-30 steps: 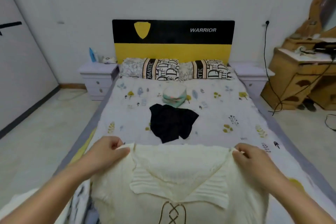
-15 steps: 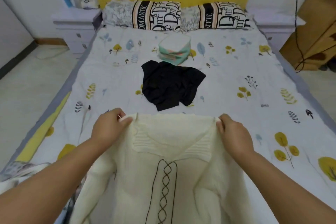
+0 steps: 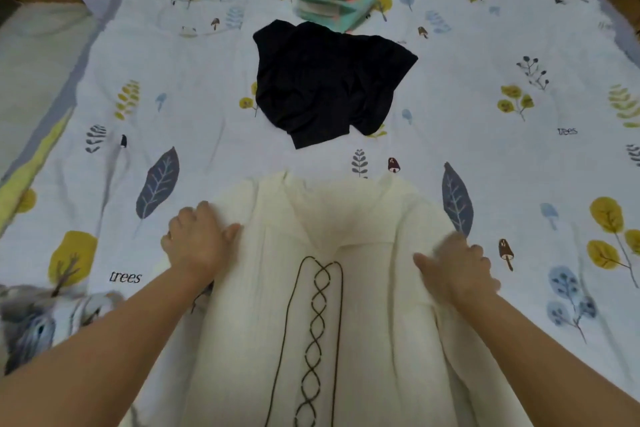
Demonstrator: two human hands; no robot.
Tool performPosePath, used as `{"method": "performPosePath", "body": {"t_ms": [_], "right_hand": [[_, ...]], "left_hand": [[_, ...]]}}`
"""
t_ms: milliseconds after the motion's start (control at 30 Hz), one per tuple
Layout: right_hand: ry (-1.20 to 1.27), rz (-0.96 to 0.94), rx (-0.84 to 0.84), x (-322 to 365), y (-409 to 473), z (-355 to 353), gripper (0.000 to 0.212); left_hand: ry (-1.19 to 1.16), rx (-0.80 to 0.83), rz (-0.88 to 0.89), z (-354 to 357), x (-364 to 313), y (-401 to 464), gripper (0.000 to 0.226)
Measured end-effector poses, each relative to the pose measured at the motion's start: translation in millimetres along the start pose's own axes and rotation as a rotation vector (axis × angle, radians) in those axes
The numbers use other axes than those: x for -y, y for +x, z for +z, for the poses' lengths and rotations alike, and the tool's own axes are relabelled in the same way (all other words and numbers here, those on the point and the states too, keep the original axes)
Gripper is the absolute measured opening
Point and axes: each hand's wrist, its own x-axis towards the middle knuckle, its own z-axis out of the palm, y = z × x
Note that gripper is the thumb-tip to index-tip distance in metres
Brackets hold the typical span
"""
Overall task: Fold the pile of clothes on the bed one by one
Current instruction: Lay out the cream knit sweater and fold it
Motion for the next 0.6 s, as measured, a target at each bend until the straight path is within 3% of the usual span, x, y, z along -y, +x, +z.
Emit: {"method": "performPosePath", "body": {"t_ms": [100, 167, 233, 300, 433, 500, 533, 600], "right_hand": [[0.067, -0.129, 0.016, -12, 6, 12, 0.037], [0.038, -0.236, -0.086, -18, 15, 3, 0.017], [-0.041, -0.299, -0.269, -23, 29, -15, 0.020], [-0.078, -0.337, -0.376, -25, 40, -29, 0.022], [-0.083, -0.204, -0.375, -12, 39, -30, 0.032], [-0.060, -0.280, -0.461, 3, 16, -19, 0.034], [-0.070, -0.387, -0.438, 12, 0, -10, 0.028], [-0.011, -0.537, -0.184, 29, -34, 13, 0.021]], "left_hand": [[-0.048, 0.100, -0.036, 15, 14, 4, 0.054], [-0.105, 0.042, 0.054, 15, 20, 9, 0.038], [-0.141, -0.087, 0.106, 11, 22, 12, 0.020], [-0.154, -0.152, 0.095, 8, 18, 10, 0.018], [-0.066, -0.146, 0.071, 13, 9, -5, 0.044], [-0.002, -0.212, 0.181, 17, 5, -19, 0.052], [0.012, -0.248, 0.270, 20, 2, -28, 0.052], [0.025, -0.244, 0.422, 27, -1, -47, 0.048]]}}
